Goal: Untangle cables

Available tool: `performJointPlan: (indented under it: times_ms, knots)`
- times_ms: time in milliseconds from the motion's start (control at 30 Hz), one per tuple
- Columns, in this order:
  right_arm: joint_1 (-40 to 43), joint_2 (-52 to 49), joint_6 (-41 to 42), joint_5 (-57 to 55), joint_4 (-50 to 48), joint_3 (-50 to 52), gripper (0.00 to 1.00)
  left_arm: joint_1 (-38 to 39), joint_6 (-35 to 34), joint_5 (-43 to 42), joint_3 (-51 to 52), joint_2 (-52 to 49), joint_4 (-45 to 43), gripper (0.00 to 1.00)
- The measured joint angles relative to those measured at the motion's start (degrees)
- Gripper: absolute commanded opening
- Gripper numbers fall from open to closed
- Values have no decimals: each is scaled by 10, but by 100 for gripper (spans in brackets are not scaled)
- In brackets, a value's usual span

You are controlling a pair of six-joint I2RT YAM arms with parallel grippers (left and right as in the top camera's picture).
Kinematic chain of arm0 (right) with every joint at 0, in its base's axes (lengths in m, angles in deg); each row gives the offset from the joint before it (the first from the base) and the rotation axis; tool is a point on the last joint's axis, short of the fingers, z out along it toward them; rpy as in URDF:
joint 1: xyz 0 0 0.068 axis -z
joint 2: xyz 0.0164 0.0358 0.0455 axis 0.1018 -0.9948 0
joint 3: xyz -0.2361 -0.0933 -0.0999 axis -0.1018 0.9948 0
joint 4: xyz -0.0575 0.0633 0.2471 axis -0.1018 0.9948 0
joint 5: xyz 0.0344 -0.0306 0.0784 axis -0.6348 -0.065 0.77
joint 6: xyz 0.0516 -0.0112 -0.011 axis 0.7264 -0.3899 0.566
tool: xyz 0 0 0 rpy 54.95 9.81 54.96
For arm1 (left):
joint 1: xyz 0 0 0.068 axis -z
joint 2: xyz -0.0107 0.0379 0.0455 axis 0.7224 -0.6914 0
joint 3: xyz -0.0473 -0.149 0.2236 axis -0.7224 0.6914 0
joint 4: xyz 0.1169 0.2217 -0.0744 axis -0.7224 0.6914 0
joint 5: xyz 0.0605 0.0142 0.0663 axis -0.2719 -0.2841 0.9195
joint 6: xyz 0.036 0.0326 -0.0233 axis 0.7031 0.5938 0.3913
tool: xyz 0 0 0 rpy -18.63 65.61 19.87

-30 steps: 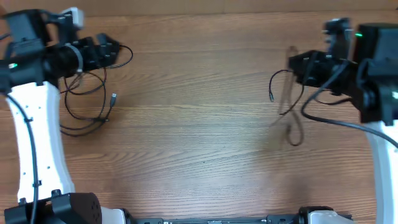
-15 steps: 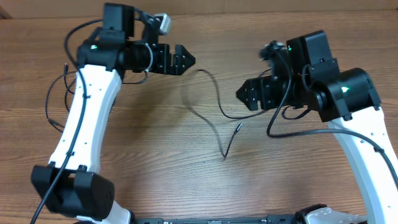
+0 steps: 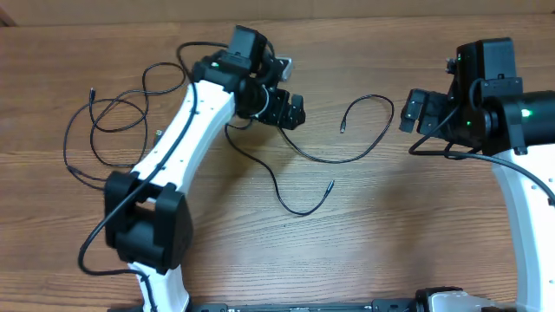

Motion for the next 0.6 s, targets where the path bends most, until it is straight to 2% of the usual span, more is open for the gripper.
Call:
performJointPlan:
  times_ms: [133, 233, 333, 500, 600]
  knots:
    - [6, 0, 2, -2, 1, 0, 100, 19, -56, 21, 0, -34, 0, 86]
    - [6, 0, 2, -2, 3, 0, 100, 35, -132, 26, 0, -65, 0, 89]
    - [6, 0, 2, -2, 10, 0, 100, 52, -211, 20, 0, -98, -4, 88]
    - [9, 0, 2, -3, 20, 0, 100, 76, -305, 19, 0, -137, -45, 75]
    - [9, 0, 2, -3, 20, 0, 100, 83, -327, 42, 0, -146, -63, 75]
